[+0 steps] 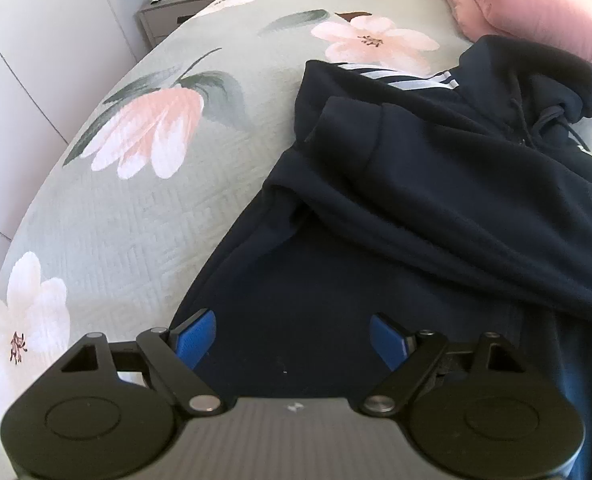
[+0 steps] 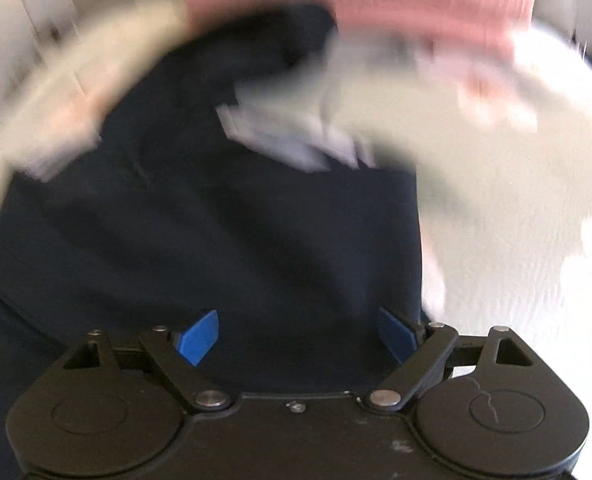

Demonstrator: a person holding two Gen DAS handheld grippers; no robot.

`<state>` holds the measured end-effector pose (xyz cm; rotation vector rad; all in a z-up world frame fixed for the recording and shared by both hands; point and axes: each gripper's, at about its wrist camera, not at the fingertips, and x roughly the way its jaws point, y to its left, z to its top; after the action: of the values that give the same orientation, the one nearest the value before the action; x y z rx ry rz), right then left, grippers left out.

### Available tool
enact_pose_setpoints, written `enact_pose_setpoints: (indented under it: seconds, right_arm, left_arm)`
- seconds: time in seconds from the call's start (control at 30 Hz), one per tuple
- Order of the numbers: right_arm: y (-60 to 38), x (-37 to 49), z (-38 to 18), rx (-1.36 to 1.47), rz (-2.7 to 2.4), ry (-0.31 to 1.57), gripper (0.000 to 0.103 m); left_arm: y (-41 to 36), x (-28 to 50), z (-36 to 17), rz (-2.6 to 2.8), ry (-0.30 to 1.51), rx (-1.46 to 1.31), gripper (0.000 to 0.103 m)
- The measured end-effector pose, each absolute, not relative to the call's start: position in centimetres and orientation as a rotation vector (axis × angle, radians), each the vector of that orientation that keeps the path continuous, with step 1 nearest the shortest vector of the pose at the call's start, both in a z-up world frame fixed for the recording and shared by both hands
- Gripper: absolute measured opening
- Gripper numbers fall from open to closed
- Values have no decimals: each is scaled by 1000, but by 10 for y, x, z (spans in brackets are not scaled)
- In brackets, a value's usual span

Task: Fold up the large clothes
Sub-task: 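Move the right tool to the navy hood and close on it, then pull the hood over the hoodie body with the right tool, then open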

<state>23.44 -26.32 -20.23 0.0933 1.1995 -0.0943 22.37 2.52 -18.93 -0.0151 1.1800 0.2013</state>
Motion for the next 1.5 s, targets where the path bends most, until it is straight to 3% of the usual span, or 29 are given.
enact_pose_setpoints:
  seconds: [0.13,0.27,0.4,0.6,0.8,0.93,0.97,1.0,1.03,1.07,1.1,1.5]
  right_arm:
    - [-261,240,-204,44,-102,1261,101]
    - [-263,268,-140,58,-29,1106,102]
    - [-261,355,-107,60,40,974,102]
    - [-287,464,-142,267,-69,855,102]
    - [-306,506,-192,276,-230,895,102]
    - [-310,514,-203,303,-177,807,101]
    - [-309,517,-203,305,-177,809,92]
    - [-309,518,-203,307,-183,811,75]
    - [-308,517,-202,302,-183,788,38]
    - [-303,508,-193,297,-160,746,25]
    - [-301,506,-190,298,-142,733,19]
    - [-264,412,-83,301,98,568,18]
  left_arm:
    - [19,224,-191,174,1181,-5,86]
    - [7,223,-189,157,1169,48,87]
    - [2,226,-190,102,1178,40,88]
    - [1,238,-195,94,1172,34,90]
    - [2,251,-206,71,1199,8,90]
    - [-3,252,-207,59,1197,54,90]
    - [-3,252,-207,57,1196,55,90]
    - [-3,251,-206,53,1196,51,90]
    - [-3,250,-205,49,1194,46,90]
    - [-3,250,-204,47,1193,40,90]
    - [-1,250,-204,46,1194,30,90]
    - [35,238,-158,99,1103,-83,89]
